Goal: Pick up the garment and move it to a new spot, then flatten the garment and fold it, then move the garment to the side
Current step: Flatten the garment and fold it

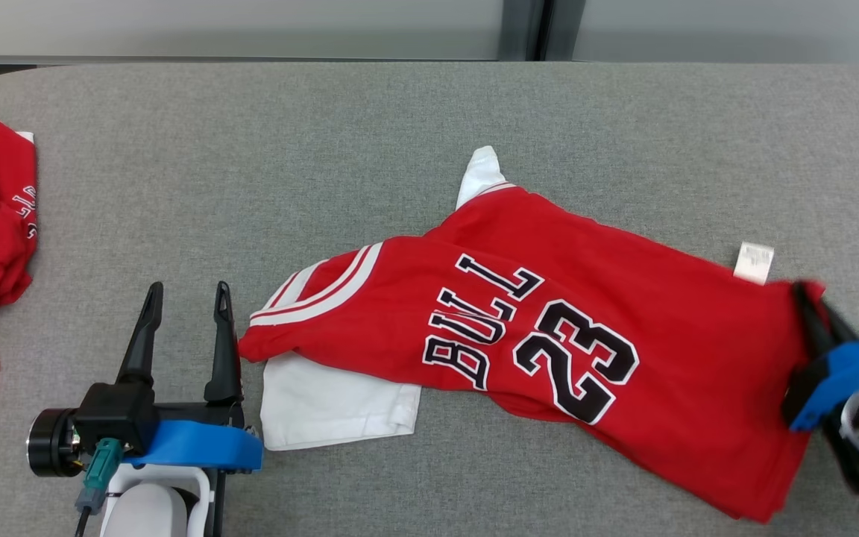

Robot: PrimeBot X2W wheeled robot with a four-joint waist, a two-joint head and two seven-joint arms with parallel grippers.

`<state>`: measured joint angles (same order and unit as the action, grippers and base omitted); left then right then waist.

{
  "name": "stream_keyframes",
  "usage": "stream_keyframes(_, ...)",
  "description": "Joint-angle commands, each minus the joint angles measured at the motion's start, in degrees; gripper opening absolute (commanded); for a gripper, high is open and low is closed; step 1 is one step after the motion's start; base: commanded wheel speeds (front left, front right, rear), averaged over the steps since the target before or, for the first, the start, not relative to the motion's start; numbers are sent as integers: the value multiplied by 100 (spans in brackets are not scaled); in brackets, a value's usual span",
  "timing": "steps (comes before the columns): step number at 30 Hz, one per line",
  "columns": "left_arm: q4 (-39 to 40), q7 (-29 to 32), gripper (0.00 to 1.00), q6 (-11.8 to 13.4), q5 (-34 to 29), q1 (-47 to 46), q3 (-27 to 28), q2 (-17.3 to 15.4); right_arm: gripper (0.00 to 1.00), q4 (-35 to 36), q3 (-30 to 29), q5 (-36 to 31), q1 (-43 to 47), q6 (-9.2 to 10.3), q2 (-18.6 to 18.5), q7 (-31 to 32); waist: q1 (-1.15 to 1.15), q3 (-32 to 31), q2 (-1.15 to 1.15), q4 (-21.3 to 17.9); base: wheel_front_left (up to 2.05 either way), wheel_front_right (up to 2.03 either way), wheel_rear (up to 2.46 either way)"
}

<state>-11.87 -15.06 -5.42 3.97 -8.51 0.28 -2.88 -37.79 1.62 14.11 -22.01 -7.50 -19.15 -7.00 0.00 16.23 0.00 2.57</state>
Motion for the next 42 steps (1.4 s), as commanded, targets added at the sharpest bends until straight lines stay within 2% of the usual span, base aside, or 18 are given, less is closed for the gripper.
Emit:
stream_keyframes(1,-1,-17,100,8,-4,-110,-9,-2,0,9,-18,59,-339,1,-128,-156,0,2,0,1,0,0,0)
stream_keyframes(6,-27,-17,100,-8,51,-181,-128,-1,0,-141,-118,143,-1082,0,-373,-342,0,35,0,108,0,0,0)
stream_keyframes(15,-4,-17,100,38,145,-300,-297,-1,0,-805,20,33,-2652,1,-831,-66,0,329,0,421,0,0,0)
stream_keyframes(21,19,-17,100,87,196,-416,-372,-1,0,-1490,115,-216,-3575,1,-1013,-233,0,491,0,567,0,0,0)
stream_keyframes(26,8,-17,100,108,217,-468,-406,-1,0,-1939,35,-478,-3960,0,-987,-515,0,546,0,609,0,0,0)
stream_keyframes(27,2,-16,100,118,217,-476,-406,-2,34,-2158,45,-633,-4039,0,-903,-598,0,548,0,606,0,0,0)
stream_keyframes(28,0,-17,100,121,212,-474,-407,-1,100,-2251,42,-659,-4072,0,-855,-625,0,544,0,600,0,0,0)
stream_keyframes(32,9,-17,100,128,177,-451,-387,-1,100,-2441,-69,-704,-4147,0,-777,-772,0,514,0,528,0,0,0)
stream_keyframes(37,13,-17,100,124,145,-427,-331,-2,100,-2200,-200,-632,-3956,0,-798,-822,0,415,0,415,0,0,0)
stream_keyframes(42,6,-16,100,125,80,-228,-186,-3,100,-1008,-345,-542,-3101,0,-636,-820,0,159,0,179,0,0,0)
